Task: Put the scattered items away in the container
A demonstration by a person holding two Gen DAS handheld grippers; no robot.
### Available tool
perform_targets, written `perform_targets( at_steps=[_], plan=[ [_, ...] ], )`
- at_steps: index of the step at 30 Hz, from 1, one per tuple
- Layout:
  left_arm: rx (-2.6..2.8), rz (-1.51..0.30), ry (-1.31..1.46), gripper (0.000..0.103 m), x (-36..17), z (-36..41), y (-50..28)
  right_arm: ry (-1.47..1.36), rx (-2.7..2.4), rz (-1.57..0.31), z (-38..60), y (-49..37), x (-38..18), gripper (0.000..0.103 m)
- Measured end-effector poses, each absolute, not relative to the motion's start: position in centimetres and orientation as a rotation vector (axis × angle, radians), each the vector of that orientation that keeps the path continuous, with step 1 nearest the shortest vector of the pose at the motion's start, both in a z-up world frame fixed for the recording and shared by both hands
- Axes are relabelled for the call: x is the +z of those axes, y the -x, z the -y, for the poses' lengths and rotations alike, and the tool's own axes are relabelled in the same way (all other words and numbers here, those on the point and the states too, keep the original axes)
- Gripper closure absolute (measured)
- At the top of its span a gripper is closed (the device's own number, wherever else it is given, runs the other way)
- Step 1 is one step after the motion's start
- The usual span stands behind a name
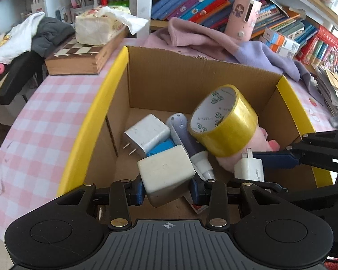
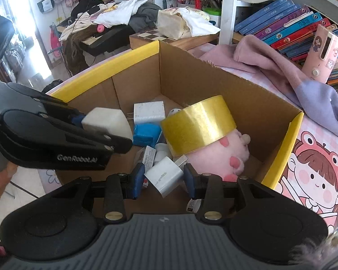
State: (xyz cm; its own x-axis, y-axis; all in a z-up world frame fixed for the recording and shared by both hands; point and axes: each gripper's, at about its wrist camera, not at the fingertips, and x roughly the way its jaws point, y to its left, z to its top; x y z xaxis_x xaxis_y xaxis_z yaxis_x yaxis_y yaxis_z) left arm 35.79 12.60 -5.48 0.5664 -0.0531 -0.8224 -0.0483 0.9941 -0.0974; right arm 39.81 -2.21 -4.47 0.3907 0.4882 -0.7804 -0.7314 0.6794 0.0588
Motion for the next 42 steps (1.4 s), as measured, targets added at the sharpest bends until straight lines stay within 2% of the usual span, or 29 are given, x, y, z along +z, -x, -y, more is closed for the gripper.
perform_targets(
  at_steps=[5, 9, 13, 14, 15, 17, 21, 25, 29, 42],
  plan=[
    [-0.003, -0.98, 0.109, 0.065, -5.7, -12.6, -36.0, 0.316, 0.779, -0.873, 1.9, -39.9, -4.6, 0.067],
    [0.006, -0.961, 0.111, 0.053, -5.2, -12.5, -35.8, 0.313, 0.761, -0.867, 1.9, -39.7, -4.5, 0.065],
    [0.022, -0.894, 0.067, 0.047, -3.7, -11.8, -34.8, 0.293, 0.738, -0.833, 2.6, -38.9, -3.6, 0.061],
    [0.028, -0.876, 0.059, 0.042, -3.3, -11.7, -34.5, 0.286, 0.729, -0.819, 2.8, -38.7, -3.2, 0.059],
    [0.038, -0.855, 0.053, 0.033, -2.8, -11.7, -34.1, 0.277, 0.717, -0.807, 3.1, -38.4, -2.9, 0.058],
    [0.042, -0.8, 0.051, 0.024, -1.8, -11.6, -33.2, 0.251, 0.695, -0.787, 3.8, -38.0, -2.3, 0.057],
    [0.036, -0.732, 0.055, 0.022, 0.1, -11.3, -31.4, 0.216, 0.655, -0.74, 4.9, -36.6, -1.0, 0.055],
    [0.052, -0.673, 0.076, 0.022, 1.5, -11.1, -29.2, 0.17, 0.596, -0.686, 6.2, -34.9, 0.3, 0.045],
    [0.075, -0.604, 0.123, 0.016, 2.7, -11.2, -26.1, 0.114, 0.541, -0.652, 7.6, -33.1, 1.3, 0.045],
    [0.05, -0.604, 0.125, 0.016, 1.9, -10.6, -17.4, 0.035, 0.425, -0.629, 10.0, -23.0, 1.2, 0.041]
  ],
)
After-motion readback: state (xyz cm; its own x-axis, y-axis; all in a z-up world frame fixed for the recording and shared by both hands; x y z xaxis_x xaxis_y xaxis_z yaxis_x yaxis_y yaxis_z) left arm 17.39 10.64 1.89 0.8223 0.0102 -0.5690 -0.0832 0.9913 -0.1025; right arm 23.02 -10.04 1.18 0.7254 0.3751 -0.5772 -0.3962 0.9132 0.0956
